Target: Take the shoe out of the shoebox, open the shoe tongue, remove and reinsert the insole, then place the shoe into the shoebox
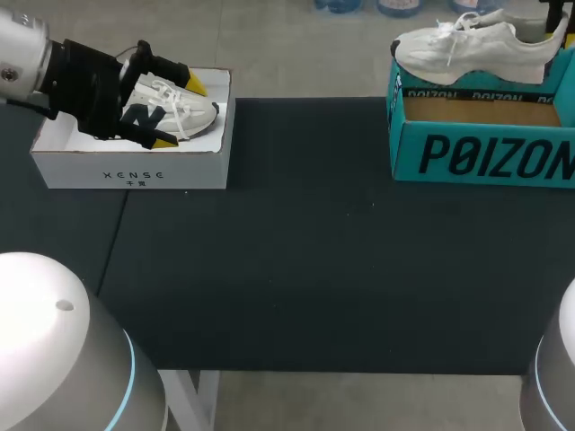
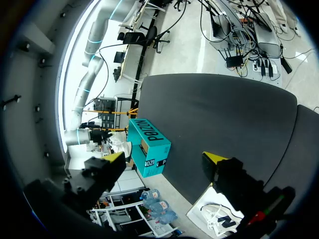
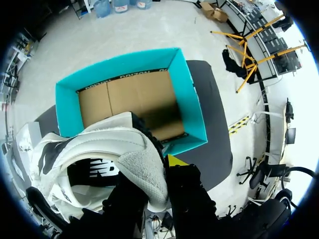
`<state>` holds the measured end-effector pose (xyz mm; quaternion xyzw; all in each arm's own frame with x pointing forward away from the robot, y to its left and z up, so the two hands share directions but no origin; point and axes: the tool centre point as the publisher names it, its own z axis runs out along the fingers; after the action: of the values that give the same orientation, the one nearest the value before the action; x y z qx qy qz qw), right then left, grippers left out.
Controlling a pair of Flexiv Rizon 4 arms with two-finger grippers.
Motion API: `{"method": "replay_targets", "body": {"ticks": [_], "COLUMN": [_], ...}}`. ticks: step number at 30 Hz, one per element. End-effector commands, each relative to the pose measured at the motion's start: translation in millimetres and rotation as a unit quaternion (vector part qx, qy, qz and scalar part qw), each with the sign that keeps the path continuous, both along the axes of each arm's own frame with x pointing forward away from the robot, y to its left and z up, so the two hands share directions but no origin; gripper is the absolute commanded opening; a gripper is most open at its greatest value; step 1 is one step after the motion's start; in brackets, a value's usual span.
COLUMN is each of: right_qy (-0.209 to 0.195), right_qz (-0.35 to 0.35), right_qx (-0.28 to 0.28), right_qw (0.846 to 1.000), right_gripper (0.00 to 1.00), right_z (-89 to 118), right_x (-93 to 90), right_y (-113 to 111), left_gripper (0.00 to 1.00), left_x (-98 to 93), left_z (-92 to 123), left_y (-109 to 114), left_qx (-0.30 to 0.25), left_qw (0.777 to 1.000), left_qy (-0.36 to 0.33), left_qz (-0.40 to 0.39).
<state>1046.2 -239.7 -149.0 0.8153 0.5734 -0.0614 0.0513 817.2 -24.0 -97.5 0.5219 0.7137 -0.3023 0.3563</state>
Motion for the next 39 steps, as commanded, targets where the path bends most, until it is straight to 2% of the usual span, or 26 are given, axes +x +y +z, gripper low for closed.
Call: {"method": "replay_targets", "body": {"ticks": [1, 8, 14, 17, 26, 33, 39], "right_qy": [-0.001, -0.034, -0.038, -0.037, -0.021, 0.007, 0.015], "right_qz": [0.0, -0.04, -0.068, -0.067, -0.05, -0.05, -0.068], "right_qx": [0.002, -0.014, -0.03, -0.033, -0.075, -0.095, -0.096], "right_qw": [1.0, 0.999, 0.997, 0.997, 0.996, 0.994, 0.993], "right_gripper": [0.0, 0.0, 0.0, 0.0, 0.0, 0.0, 0.0], "right_z": [1.3, -10.8, -32.9, -44.3, -95.2, -131.5, -150.6], "right_x": [0.1, 15.3, 20.6, 21.6, 29.3, 20.0, 15.1], "right_y": [-0.3, -32.8, -56.6, -57.8, -60.6, -69.2, -73.4], "left_gripper": [1.0, 1.0, 1.0, 1.0, 1.0, 1.0, 1.0], "left_x": [0.0, 0.0, 0.0, 0.0, 0.0, 0.0, 0.0], "left_z": [-0.2, -0.2, -0.2, -0.2, -0.2, -0.2, -0.2], "left_y": [-0.4, -0.4, -0.4, -0.4, -0.4, -0.4, -0.4], "left_qx": [0.001, 0.001, 0.001, 0.001, 0.001, 0.001, 0.001], "left_qw": [1.0, 1.0, 1.0, 1.0, 1.0, 1.0, 1.0], "left_qy": [0.0, 0.0, 0.0, 0.0, 0.0, 0.0, 0.0], "left_qz": [0.001, 0.001, 0.001, 0.001, 0.001, 0.001, 0.001]}}
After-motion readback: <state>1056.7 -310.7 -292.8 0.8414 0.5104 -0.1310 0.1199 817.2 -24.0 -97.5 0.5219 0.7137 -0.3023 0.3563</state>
